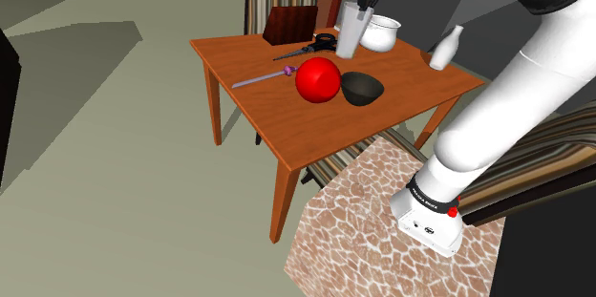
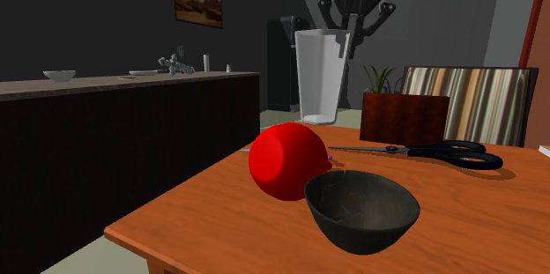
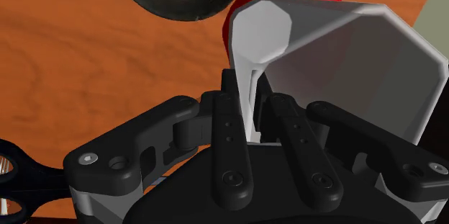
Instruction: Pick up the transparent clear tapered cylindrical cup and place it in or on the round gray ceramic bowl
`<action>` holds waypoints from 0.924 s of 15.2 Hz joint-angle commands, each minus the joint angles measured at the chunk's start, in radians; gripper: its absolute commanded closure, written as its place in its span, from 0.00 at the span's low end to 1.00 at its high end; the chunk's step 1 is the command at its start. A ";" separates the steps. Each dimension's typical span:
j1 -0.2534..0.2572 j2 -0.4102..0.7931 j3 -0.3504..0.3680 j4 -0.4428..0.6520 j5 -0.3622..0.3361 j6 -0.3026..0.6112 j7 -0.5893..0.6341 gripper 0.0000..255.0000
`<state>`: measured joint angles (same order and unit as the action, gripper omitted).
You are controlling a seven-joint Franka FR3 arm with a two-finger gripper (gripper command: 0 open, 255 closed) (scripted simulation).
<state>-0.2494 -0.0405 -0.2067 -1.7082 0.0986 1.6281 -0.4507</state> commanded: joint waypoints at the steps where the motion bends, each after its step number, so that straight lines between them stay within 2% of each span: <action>1: -0.020 -0.034 -0.021 -0.024 -0.010 -0.013 -0.039 1.00; 8: -0.086 -0.090 -0.099 -0.042 -0.040 -0.062 -0.177 1.00; 14: -0.086 -0.103 -0.099 -0.136 -0.043 0.021 -0.181 1.00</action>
<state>-0.3349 -0.1417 -0.3049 -1.8295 0.0559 1.6347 -0.6292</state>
